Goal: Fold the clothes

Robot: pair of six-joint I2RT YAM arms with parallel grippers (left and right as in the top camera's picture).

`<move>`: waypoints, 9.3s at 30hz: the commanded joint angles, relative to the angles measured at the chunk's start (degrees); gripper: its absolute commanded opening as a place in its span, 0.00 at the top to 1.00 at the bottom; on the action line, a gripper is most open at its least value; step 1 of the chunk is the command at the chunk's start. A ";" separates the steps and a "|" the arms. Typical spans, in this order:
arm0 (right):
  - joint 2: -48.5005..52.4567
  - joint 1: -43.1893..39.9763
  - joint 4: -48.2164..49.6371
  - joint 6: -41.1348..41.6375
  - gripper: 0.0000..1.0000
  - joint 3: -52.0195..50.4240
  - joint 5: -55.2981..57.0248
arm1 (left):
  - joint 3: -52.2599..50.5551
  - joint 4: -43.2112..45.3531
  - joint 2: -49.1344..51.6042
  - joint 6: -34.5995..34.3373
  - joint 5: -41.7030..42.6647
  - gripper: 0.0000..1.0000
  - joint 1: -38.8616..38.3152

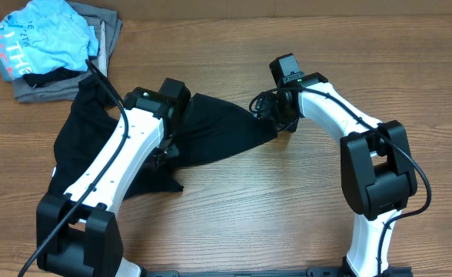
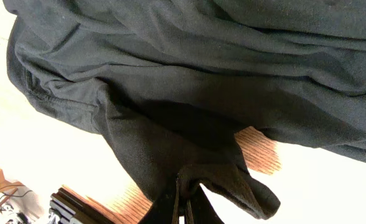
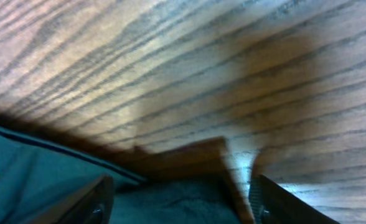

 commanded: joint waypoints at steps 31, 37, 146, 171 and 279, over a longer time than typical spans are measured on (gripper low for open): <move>-0.24 -0.04 0.33 -0.33 0.66 -0.26 1.68 | 1.20 0.70 -1.33 0.90 0.07 0.94 0.31; 0.42 -0.04 -0.04 -0.33 0.71 -0.28 1.66 | 1.20 0.70 -1.33 0.90 0.04 0.93 0.31; -63.82 -16.90 -11.10 -3.54 0.96 10.03 26.95 | 57.81 2.36 -24.70 24.76 -8.11 0.96 0.26; -34.51 -24.02 6.69 -10.93 0.96 25.57 6.25 | 73.44 28.85 11.34 37.27 -15.85 0.96 2.23; -29.38 -43.82 -31.76 -12.39 0.96 15.72 -5.01 | 69.64 -20.68 13.11 14.97 -3.15 0.96 7.54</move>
